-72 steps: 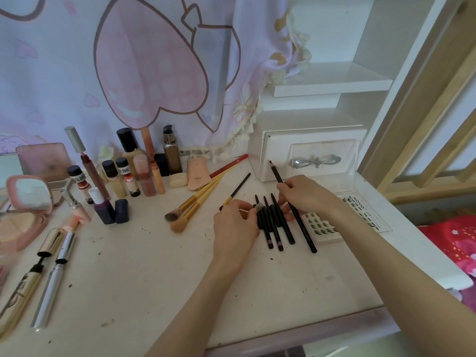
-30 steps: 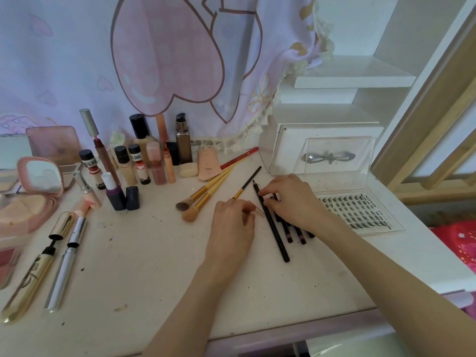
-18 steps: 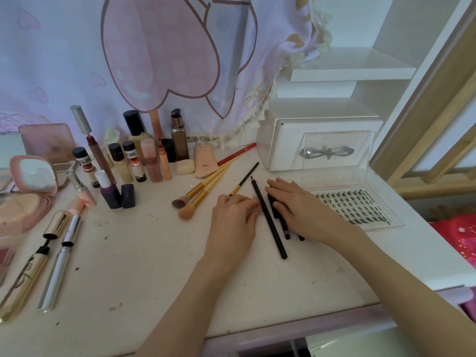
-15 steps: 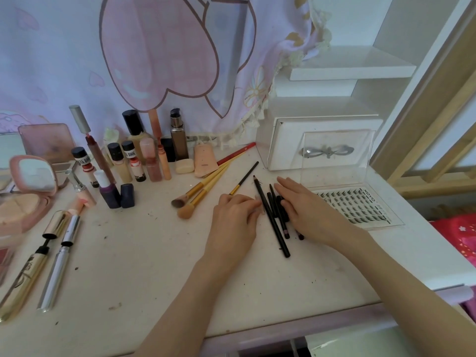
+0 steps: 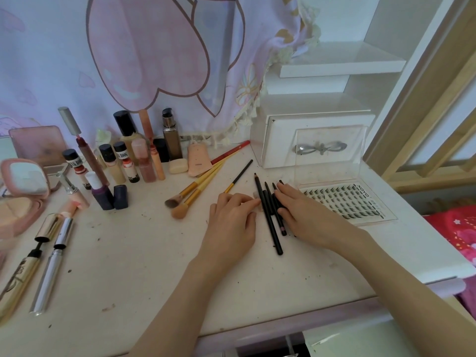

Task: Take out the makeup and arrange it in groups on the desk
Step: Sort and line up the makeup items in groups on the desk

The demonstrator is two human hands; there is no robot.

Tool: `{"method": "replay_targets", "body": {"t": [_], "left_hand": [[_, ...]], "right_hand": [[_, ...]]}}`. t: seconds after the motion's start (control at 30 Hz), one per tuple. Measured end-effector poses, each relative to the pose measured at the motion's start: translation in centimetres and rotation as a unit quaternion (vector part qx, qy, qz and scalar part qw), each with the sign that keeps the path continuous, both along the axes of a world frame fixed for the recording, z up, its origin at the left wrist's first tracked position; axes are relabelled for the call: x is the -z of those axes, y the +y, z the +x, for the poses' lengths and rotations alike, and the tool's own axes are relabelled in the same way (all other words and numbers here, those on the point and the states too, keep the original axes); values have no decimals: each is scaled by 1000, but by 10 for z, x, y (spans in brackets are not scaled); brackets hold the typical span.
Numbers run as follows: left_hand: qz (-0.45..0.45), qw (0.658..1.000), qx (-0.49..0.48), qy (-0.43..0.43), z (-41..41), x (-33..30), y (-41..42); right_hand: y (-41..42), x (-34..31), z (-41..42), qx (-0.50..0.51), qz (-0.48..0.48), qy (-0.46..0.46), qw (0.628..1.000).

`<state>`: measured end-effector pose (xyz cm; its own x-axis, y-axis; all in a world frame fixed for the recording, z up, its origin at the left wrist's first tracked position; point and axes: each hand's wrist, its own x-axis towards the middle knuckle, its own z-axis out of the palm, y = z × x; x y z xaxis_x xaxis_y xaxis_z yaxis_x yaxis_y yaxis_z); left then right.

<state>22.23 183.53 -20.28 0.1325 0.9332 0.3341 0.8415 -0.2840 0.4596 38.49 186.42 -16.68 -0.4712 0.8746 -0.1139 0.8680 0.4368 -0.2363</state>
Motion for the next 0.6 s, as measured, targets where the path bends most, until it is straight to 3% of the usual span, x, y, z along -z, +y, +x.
{"method": "replay_targets", "body": {"t": [0.2, 0.43, 0.6], "left_hand": [[-13, 1000, 0, -3, -2, -2, 0], [17, 999, -38, -2, -39, -30, 15], [75, 993, -88, 11, -74, -35, 34]], "right_hand": [[5, -3, -5, -4, 24, 1, 1000], [36, -19, -43, -44, 108, 77, 990], [89, -21, -91, -68, 105, 16, 992]]}}
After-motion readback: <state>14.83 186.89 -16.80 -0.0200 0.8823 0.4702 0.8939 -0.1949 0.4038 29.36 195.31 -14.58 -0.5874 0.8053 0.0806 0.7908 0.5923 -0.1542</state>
